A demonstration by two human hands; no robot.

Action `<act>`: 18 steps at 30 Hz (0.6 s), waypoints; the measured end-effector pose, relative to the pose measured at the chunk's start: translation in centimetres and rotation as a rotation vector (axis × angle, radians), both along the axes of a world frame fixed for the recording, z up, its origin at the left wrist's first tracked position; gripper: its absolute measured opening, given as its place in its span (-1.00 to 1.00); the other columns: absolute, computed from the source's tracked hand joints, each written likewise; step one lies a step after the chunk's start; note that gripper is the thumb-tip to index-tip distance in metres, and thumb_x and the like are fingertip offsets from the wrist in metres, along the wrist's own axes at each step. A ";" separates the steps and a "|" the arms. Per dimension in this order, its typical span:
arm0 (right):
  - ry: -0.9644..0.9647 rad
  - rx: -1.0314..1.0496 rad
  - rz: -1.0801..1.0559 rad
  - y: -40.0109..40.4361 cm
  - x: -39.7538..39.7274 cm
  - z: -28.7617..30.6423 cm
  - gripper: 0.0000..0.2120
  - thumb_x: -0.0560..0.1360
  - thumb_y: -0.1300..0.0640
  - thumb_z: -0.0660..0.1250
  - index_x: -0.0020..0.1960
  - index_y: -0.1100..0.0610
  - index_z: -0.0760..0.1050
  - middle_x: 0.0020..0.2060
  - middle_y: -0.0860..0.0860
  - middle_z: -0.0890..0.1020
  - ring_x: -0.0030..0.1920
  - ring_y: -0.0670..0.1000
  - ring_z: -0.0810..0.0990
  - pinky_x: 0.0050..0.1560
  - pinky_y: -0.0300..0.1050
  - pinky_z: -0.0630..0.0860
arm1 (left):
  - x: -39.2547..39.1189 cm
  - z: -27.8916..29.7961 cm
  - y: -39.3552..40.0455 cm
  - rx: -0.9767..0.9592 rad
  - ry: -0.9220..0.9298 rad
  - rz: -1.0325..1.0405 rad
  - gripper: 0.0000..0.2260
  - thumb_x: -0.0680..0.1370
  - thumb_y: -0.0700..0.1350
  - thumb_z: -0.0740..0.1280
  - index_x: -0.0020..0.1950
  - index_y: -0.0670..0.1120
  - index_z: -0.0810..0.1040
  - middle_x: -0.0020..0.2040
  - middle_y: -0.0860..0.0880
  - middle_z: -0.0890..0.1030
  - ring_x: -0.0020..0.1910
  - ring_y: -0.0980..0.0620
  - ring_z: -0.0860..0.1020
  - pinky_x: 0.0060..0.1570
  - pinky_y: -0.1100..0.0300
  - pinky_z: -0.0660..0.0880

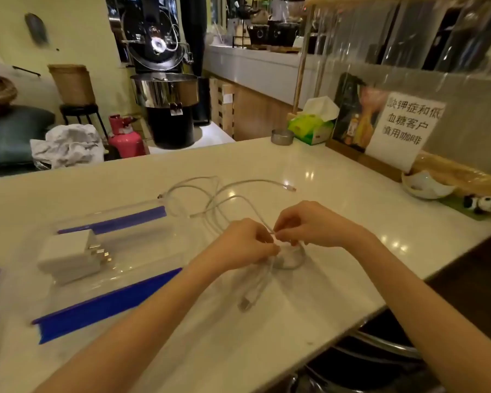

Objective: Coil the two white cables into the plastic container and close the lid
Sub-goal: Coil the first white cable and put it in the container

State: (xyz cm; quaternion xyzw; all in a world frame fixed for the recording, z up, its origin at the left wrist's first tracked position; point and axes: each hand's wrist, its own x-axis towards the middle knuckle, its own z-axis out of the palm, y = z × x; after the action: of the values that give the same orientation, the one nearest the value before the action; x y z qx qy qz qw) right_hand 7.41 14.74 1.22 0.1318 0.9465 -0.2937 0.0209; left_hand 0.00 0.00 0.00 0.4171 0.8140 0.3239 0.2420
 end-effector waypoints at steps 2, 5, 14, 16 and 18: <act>0.045 -0.023 -0.010 -0.2 0.1 -0.2 -0.96 0.43 0.16 0.37 -0.16 0.07 0.60 -0.38 -0.11 0.61 -0.44 -0.23 0.57 -0.41 -0.47 0.44 | 0.1 -0.3 -0.2 0.038 -0.041 0.021 -0.73 0.39 -0.13 0.41 0.06 -0.16 0.59 -0.14 -0.13 0.68 -0.20 -0.05 0.65 -0.08 0.11 0.61; 0.077 -0.037 -0.012 -0.4 0.1 -0.8 -0.96 0.43 0.18 0.37 -0.18 0.08 0.59 -0.38 -0.07 0.62 -0.41 -0.17 0.58 -0.38 -0.41 0.45 | 0.4 -1.1 -0.3 0.062 -0.075 0.034 -0.72 0.36 -0.25 0.41 0.07 -0.18 0.55 -0.29 -0.01 0.62 -0.37 0.08 0.56 -0.37 0.35 0.54; 0.244 0.043 -0.102 -0.8 -1.2 -1.3 -0.91 0.46 0.20 0.30 -0.13 0.17 0.59 -0.35 -0.04 0.60 -0.41 -0.10 0.57 -0.32 -0.26 0.52 | -0.3 2.8 -2.1 0.203 -0.317 0.167 -0.80 0.46 -0.32 0.25 0.05 -0.18 0.52 -0.18 -0.14 0.59 -0.51 0.15 0.53 -0.46 0.28 0.51; 0.304 0.068 -0.139 -0.7 -1.8 -1.3 -0.88 0.48 0.21 0.28 -0.10 0.20 0.58 -0.32 -0.02 0.59 -0.42 -0.13 0.53 -0.31 -0.25 0.49 | -1.0 4.8 -3.2 0.277 -0.323 0.174 -0.84 0.48 -0.29 0.27 0.02 -0.17 0.55 -0.17 -0.14 0.58 -0.47 0.13 0.46 -0.44 0.31 0.42; 0.357 0.079 -0.170 -0.7 -2.4 -1.2 -0.87 0.48 0.22 0.27 -0.08 0.24 0.58 -0.29 0.04 0.60 -0.42 -0.11 0.50 -0.27 -0.20 0.49 | -1.7 6.4 -4.4 0.370 -0.350 0.200 -0.86 0.49 -0.27 0.27 0.01 -0.15 0.56 -0.19 -0.10 0.60 -0.45 0.13 0.42 -0.44 0.34 0.39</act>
State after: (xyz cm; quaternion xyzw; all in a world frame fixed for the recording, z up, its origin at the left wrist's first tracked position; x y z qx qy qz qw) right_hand 4.98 14.05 -0.02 0.1575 0.9314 -0.2760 -0.1774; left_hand -1.71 -4.41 6.36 0.3093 0.7240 0.5564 0.2657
